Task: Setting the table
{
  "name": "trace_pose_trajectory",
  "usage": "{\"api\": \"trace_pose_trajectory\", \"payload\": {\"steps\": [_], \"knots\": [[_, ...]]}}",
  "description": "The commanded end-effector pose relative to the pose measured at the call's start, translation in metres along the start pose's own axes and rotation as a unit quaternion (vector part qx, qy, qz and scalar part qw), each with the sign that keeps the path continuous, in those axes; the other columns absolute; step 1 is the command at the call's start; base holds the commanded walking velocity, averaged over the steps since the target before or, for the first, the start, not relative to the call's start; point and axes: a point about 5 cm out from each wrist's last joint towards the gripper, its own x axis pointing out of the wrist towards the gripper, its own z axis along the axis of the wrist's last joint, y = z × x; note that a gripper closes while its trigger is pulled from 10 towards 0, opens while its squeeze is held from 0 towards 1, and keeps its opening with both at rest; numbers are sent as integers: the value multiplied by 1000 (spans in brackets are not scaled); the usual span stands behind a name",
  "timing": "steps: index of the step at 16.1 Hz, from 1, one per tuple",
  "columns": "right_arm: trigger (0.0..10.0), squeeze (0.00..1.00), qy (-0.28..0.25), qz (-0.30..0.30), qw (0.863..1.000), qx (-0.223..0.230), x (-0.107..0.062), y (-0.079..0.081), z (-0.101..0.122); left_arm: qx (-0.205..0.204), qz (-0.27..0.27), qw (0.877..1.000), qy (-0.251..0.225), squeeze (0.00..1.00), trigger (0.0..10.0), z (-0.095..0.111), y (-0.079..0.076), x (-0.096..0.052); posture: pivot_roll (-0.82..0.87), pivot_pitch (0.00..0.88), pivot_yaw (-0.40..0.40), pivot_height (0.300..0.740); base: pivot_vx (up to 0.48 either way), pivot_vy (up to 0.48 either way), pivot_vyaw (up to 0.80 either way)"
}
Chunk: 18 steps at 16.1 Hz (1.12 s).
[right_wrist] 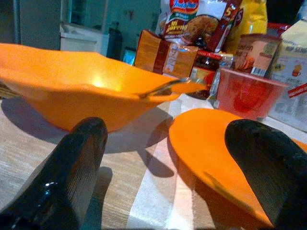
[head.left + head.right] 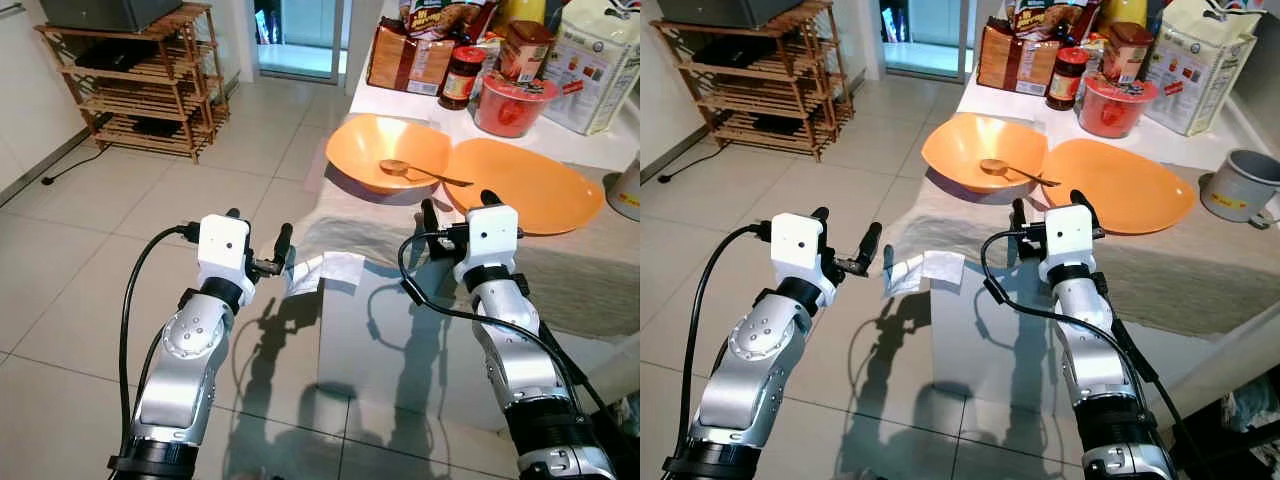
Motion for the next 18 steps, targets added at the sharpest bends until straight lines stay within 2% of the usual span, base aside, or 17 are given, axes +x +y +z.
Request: {"api": "trace_pose_trajectory", "payload": {"steps": [1,9,18], "knots": [[10000,0,-16,-1,1000,0,1,0,6,6,-1,1000,-2,0,10000,3,-2,-1,93,4,-6,740,0,0,0],[10000,0,-33,-18,999,-4,17,-4,16,7,0,1000,-3,0,10000,3,-1,-1,112,5,-9,740,0,0,0],[10000,0,-28,-22,999,-1,22,-1,12,10,-2,1000,-2,0,10000,4,-1,-2,114,17,-2,740,0,0,0]]}}
